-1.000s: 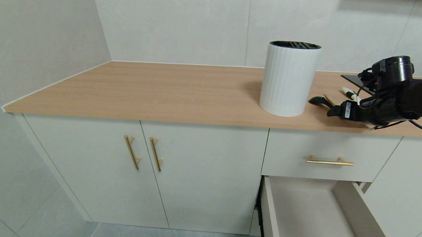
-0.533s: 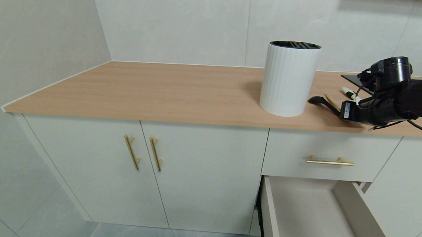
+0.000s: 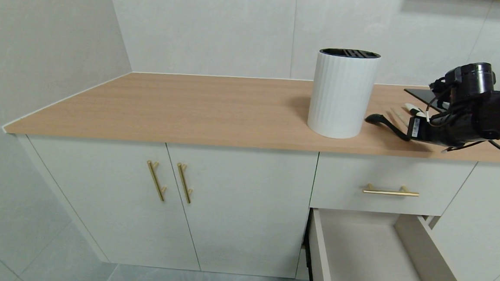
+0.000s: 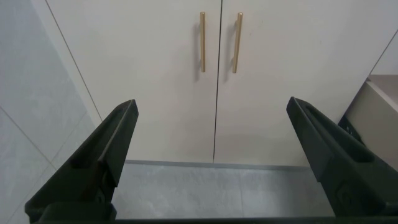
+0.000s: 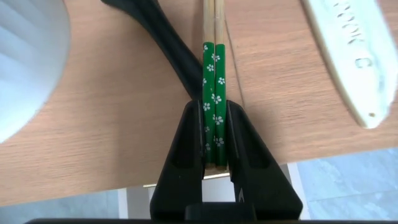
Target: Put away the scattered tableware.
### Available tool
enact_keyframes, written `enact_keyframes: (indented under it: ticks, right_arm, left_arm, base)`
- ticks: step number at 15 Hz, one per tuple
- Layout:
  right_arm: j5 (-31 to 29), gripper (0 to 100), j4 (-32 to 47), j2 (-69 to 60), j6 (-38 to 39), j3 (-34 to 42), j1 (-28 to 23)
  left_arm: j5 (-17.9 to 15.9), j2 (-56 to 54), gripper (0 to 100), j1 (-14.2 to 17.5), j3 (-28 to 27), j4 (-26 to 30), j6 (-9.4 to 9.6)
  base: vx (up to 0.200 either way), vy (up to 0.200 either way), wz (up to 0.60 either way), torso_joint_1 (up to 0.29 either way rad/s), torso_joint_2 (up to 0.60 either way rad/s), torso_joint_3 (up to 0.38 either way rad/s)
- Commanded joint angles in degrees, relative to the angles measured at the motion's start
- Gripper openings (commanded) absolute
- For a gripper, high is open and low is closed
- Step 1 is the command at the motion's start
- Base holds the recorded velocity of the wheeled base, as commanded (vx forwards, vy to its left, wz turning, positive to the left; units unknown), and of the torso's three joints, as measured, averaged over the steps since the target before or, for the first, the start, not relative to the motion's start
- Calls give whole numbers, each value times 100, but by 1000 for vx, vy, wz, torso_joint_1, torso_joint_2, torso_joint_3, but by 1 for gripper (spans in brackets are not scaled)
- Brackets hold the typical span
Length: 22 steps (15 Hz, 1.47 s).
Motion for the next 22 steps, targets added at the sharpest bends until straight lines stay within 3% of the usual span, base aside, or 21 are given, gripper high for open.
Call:
enact_keyframes:
  ticks: [1, 5, 12, 14, 15, 18, 22]
  right_arm:
    - [3, 0, -1, -143, 16, 11, 0]
    - [12, 0, 8, -636, 60, 186, -9]
    - [706, 0, 26, -3228, 122, 2032, -9]
    - [1577, 0, 26, -4221, 87, 2841, 0]
    - [1726, 0, 35, -4432, 69, 3113, 0]
    - [1708, 0, 35, -5021, -617, 4124, 18]
    - [1735, 0, 43, -5408, -828, 4765, 141]
  left_arm:
    - [4, 0, 100, 1, 0, 1, -1]
    - [4, 0, 100, 1, 0, 1, -1]
    - [4, 0, 100, 1, 0, 1, -1]
    - [4, 0, 100, 1, 0, 1, -1]
    - [4, 0, 100, 1, 0, 1, -1]
    - [4, 0, 100, 1, 0, 1, -1]
    - [4, 0, 100, 1, 0, 1, -1]
  base:
    - [0, 0, 0, 0, 0, 0]
    - [0, 0, 0, 0, 0, 0]
    - [0, 0, 0, 0, 0, 0]
    - [0, 0, 0, 0, 0, 0]
    - [0, 0, 0, 0, 0, 0]
    - [0, 0, 0, 0, 0, 0]
    - [0, 0, 0, 0, 0, 0]
